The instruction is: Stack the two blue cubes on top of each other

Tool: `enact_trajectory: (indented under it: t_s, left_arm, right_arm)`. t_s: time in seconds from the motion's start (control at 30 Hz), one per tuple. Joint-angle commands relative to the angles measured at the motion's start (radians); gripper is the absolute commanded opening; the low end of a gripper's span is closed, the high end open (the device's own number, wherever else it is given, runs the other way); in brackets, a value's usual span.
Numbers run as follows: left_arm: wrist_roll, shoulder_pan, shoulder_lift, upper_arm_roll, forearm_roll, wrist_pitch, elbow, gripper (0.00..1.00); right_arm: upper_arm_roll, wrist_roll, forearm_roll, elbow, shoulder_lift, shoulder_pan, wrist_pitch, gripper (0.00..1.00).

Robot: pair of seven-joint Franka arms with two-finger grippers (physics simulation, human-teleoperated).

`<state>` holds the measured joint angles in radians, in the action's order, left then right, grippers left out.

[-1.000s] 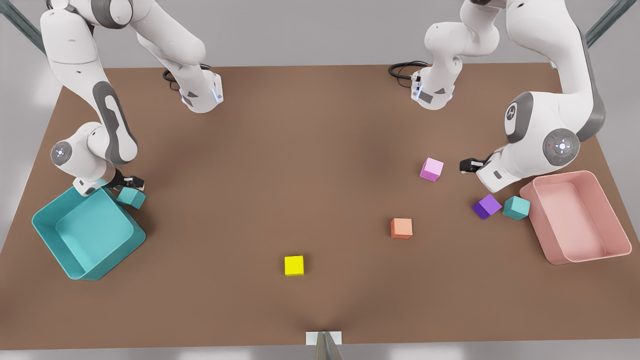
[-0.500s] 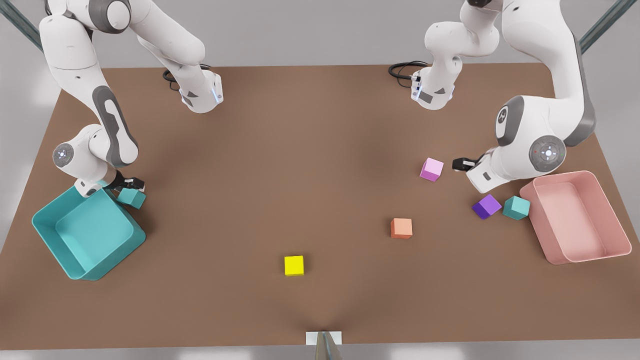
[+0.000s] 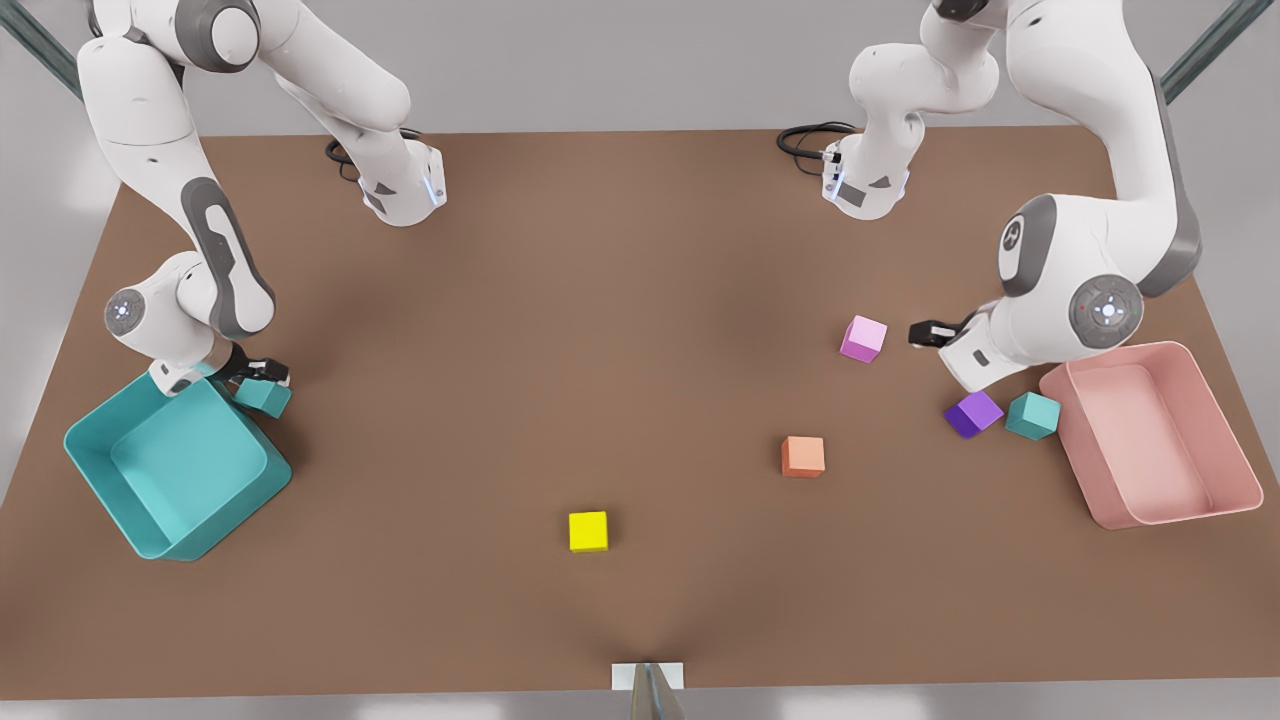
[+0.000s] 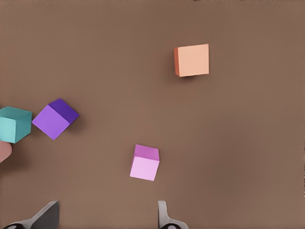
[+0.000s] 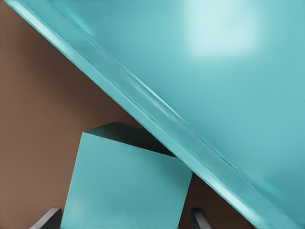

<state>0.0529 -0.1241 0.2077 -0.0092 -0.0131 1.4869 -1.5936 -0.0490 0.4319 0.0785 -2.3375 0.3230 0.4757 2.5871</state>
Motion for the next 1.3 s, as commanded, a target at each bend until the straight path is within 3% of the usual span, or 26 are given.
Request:
enact_trajectory:
  t_s: [0.0,0.4,1.27]
  left_arm:
    - [-0.002,-0.008,0.012,0.000,-0.005,0.003,0.030,1.00]
    - [-0.001,-0.022,0.093,0.002,0.004,-0.016,0.127,1.00]
    - [-0.001,-0.022,0.095,0.003,0.005,-0.016,0.130,1.00]
  right_arm:
    - [0.000,0.011,0.030,0.001,0.001,0.000,0.002,1.00]
    - [-0.002,0.015,0.058,-0.010,0.007,0.007,-0.002,1.00]
    - [-0.034,0.016,0.148,0.023,0.053,-0.006,0.027,1.00]
